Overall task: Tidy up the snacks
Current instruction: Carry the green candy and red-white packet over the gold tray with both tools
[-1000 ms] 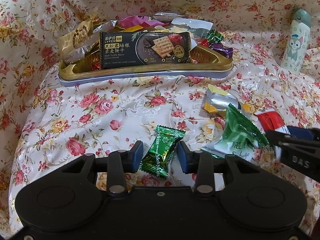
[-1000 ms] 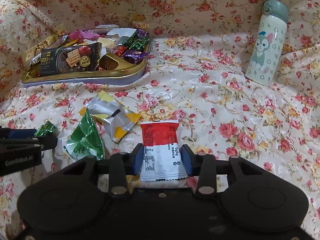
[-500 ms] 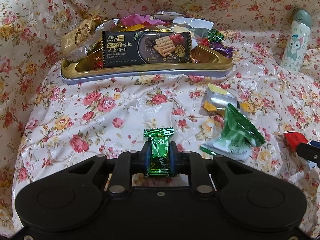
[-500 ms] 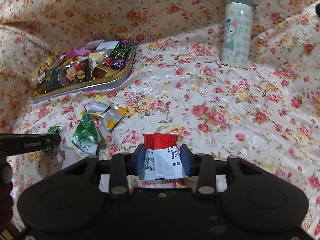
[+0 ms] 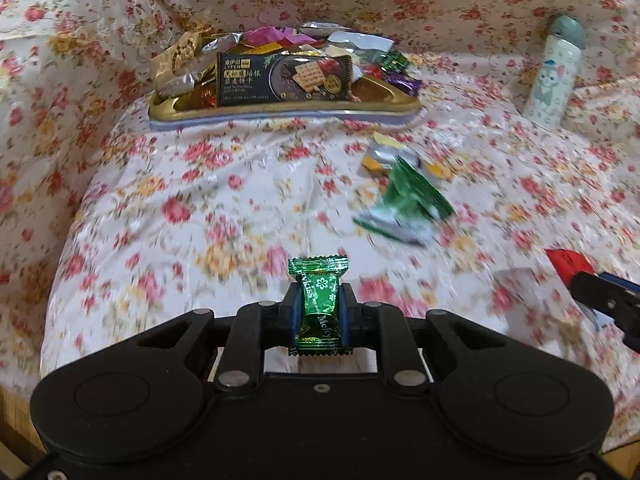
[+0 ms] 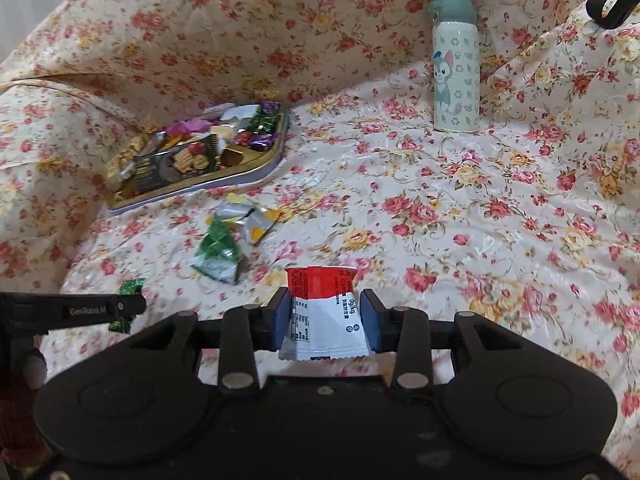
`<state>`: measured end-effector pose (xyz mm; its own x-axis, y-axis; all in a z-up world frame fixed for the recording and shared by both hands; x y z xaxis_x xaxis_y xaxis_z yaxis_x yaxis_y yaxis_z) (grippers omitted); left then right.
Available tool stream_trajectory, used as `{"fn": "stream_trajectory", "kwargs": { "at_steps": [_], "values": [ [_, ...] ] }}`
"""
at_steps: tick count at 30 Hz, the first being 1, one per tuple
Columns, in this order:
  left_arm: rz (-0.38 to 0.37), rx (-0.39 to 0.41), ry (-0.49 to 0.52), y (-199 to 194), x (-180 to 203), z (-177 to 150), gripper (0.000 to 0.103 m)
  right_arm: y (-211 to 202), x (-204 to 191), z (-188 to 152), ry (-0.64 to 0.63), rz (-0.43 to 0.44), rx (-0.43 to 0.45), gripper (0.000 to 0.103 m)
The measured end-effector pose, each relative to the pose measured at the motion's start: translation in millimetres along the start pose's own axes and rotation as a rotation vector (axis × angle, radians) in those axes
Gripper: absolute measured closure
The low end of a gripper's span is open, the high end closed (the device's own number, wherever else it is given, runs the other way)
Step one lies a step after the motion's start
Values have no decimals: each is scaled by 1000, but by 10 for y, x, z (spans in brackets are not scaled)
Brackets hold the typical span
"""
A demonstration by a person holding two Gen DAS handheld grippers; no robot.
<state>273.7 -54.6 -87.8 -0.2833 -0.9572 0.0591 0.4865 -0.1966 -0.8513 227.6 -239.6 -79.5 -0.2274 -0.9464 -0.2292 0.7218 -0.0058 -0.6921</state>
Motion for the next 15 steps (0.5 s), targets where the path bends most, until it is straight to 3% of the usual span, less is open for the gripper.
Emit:
{"fn": "stream_trajectory", "kwargs": {
  "at_steps": [15],
  "values": [
    [-14, -4, -27, -588, 132, -724, 79, -777, -332, -601, -51, 109, 25, 63]
  ]
}}
Point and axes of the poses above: each gripper's, at about its wrist camera, not at the fingertips, and y roughly the way its jaws point, x to its right, z to its top, the point moved 9 cm from there along y, roughly the way its jaws point
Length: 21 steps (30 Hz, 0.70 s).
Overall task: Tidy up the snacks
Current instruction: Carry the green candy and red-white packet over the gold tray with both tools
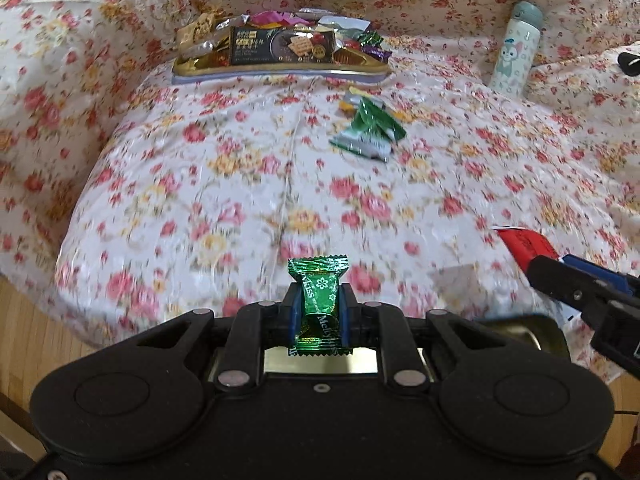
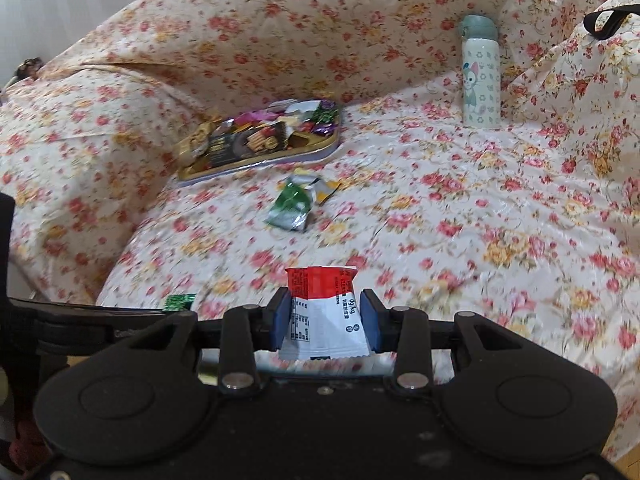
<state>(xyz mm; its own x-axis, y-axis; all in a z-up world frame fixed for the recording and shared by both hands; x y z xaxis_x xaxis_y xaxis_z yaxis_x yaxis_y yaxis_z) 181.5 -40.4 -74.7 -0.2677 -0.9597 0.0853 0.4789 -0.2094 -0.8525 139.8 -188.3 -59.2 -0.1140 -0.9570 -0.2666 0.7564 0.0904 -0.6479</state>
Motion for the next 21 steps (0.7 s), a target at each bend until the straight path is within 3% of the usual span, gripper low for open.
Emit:
{"fn": "stream_trajectory", "kwargs": {
  "at_steps": [21],
  "values": [
    [1, 18, -45, -299, 8, -664, 79, -430, -280, -750, -21, 67, -24, 63]
  ]
}}
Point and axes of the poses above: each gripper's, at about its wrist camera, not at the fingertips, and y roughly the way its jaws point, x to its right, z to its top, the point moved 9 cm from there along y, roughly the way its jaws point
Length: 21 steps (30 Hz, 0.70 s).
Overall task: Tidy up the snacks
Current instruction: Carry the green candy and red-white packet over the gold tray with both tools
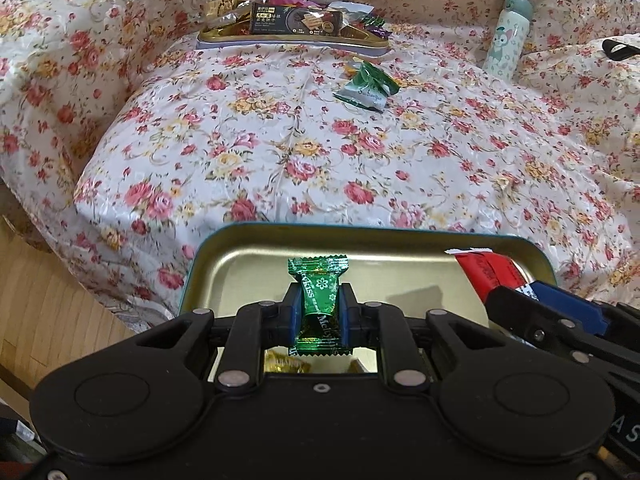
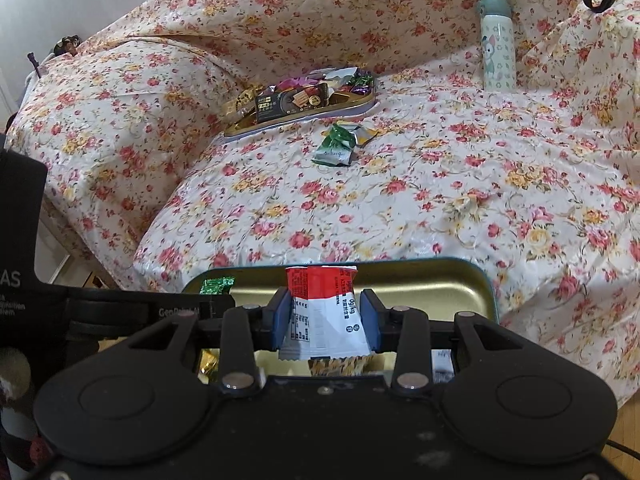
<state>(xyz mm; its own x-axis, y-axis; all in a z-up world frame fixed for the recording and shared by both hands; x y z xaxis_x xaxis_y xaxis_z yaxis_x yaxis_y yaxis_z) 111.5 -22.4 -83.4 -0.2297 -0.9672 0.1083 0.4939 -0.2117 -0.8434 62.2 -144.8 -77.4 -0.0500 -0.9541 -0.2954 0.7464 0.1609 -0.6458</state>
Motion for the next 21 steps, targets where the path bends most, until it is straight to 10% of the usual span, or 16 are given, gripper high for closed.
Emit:
{"fn": "stream_trajectory", "kwargs": {
  "at_steps": [21],
  "values": [
    [78, -56, -54, 265, -147, -162, 78, 113, -2, -228, 14, -16, -64, 63]
  ]
}}
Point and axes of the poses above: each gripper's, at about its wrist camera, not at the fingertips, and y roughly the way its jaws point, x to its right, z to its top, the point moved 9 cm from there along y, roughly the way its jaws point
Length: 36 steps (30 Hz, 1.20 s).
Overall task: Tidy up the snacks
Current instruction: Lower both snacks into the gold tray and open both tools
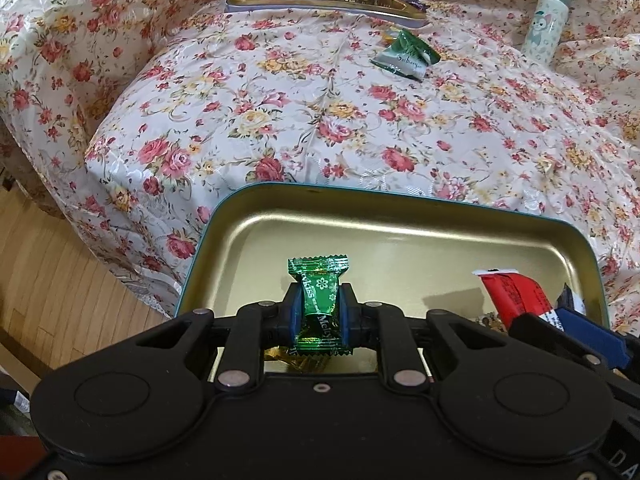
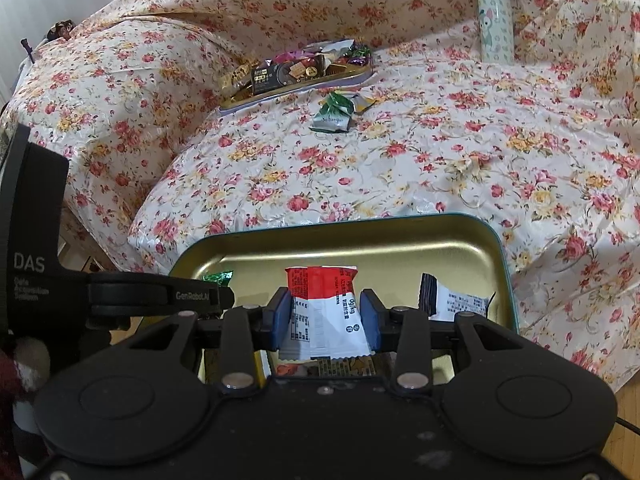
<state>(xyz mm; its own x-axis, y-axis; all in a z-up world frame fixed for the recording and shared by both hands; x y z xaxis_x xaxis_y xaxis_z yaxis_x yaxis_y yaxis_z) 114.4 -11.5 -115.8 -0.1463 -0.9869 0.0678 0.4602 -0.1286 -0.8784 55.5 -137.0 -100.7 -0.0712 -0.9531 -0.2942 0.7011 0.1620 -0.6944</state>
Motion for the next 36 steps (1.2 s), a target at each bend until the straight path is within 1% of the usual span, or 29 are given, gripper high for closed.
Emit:
{"fn": "stream_trajectory", "kwargs": {
  "at_steps": [4, 6, 8, 16, 24, 36],
  "values": [
    [6, -11, 2, 27, 0, -12, 77, 24, 4, -16, 2, 0, -9, 63],
    [8, -16, -1, 31, -7, -17, 73, 38, 5, -22, 4, 0, -15, 63],
    [9, -15, -2, 27, -11, -18, 73, 46, 3, -30, 4, 0, -19, 63],
    [22, -2, -4, -44, -24, -63, 71, 58, 4, -40, 0, 2, -26, 63],
    [46, 15, -1, -130, -42, -199, 68, 104, -1, -78, -8, 2, -48, 63],
    [47, 31, -12, -184, -50, -195, 68, 128, -14, -97, -25, 8, -64, 63]
  ]
}}
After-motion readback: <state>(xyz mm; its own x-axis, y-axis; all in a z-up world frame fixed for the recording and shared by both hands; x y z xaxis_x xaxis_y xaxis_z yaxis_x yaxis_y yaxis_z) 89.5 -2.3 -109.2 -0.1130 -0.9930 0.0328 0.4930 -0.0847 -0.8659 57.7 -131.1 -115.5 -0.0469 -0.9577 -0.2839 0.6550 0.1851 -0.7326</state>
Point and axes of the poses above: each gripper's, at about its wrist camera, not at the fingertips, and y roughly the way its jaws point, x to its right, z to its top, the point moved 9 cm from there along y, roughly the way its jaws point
